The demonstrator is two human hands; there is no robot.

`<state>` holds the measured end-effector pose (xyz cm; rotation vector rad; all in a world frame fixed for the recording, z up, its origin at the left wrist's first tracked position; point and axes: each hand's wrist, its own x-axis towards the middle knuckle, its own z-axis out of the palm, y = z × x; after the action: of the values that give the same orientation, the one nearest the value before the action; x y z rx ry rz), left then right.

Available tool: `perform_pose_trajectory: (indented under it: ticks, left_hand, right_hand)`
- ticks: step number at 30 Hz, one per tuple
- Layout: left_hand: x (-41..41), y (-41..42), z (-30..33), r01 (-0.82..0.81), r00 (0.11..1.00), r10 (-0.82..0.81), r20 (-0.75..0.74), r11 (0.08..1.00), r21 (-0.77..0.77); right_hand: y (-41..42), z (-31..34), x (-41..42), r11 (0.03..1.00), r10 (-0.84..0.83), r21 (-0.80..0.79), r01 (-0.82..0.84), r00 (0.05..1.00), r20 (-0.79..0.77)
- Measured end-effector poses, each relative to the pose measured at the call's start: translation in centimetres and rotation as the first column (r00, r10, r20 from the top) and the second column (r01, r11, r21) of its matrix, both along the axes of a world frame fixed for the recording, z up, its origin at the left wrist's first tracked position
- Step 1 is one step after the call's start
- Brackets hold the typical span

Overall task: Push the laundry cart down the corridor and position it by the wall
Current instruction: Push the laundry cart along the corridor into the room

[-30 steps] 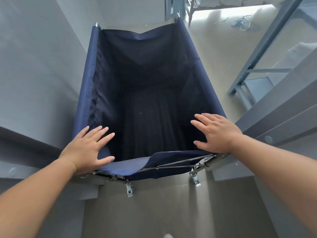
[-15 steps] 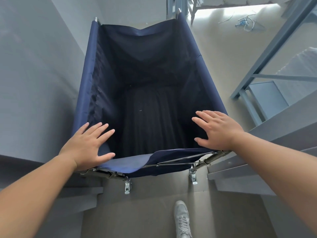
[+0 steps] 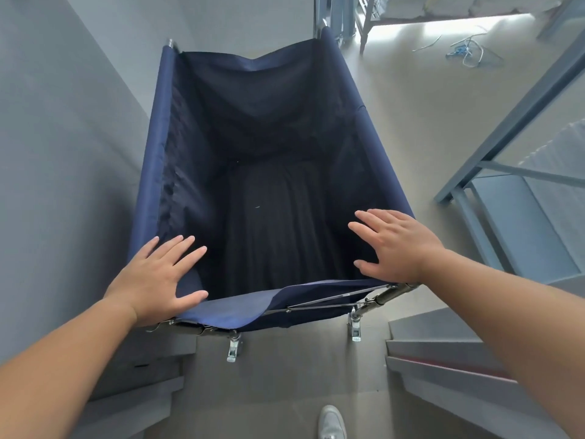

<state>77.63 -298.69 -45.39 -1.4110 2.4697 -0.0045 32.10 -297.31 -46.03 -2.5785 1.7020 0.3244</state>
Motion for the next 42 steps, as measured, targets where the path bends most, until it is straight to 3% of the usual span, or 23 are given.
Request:
perform_pose_trajectory:
  ticks: [16,42]
  left_hand:
    - [-1.0,-12.4,-0.1,-0.03,0.999,0.03,0.02,1.0,-0.007]
    - [0.9,-36.2,0.2,-0.001,0.999,0.001,-0.034,1.0,0.009]
  right_hand:
    - [-13.1,-0.2,-1.1,0.998,0.055,-0.018,-0.055,0.998,-0.013]
    - [-34.8,0.3,1.2,1.0,0.004,-0.026,-0.005,0.998,-0.063]
